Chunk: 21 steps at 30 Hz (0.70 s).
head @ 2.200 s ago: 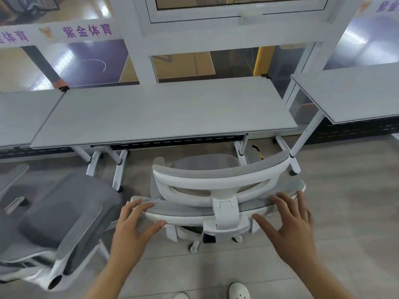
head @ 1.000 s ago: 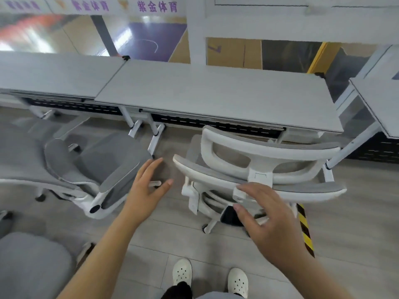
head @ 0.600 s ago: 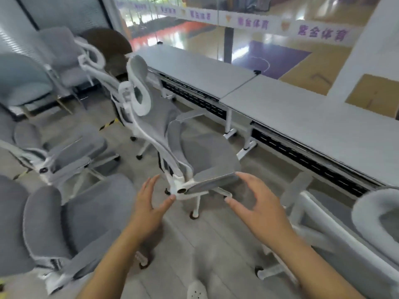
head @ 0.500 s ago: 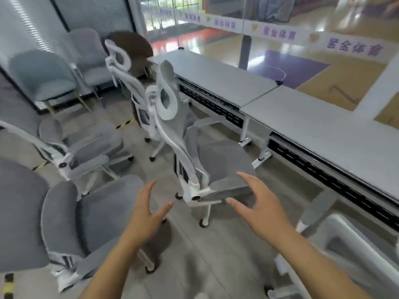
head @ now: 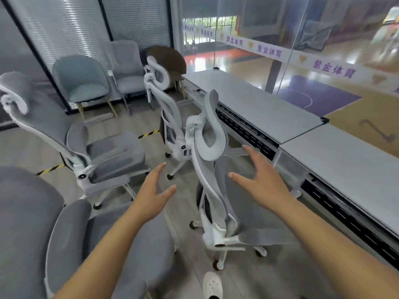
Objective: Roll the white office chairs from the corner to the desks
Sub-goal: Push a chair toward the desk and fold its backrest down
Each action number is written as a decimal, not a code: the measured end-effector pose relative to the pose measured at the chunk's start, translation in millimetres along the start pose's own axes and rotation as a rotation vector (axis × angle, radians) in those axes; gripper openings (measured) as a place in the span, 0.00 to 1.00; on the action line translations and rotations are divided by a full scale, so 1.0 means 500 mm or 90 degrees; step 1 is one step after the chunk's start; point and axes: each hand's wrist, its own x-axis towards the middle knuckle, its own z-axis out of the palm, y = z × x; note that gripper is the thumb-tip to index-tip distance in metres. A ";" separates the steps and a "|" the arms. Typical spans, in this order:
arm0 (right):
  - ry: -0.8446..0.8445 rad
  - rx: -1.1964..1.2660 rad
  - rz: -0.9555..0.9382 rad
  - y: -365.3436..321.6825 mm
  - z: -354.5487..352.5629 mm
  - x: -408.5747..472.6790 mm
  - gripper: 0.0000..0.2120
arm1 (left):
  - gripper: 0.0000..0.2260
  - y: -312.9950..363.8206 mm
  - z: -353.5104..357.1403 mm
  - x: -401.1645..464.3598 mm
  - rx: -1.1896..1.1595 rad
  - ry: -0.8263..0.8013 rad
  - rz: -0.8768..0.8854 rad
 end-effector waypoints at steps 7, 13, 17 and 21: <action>-0.074 -0.012 0.018 0.002 0.001 0.349 0.47 | 0.35 0.117 0.013 0.344 0.017 -0.092 -0.047; -0.241 0.027 0.026 0.013 0.041 0.476 0.45 | 0.31 0.127 0.035 0.567 0.058 -0.193 -0.063; -0.250 0.066 0.031 0.043 0.025 0.465 0.51 | 0.14 0.118 0.019 0.609 0.076 -0.233 -0.038; -0.293 0.100 0.038 0.072 -0.009 0.430 0.51 | 0.07 0.103 0.003 0.619 0.052 -0.299 -0.003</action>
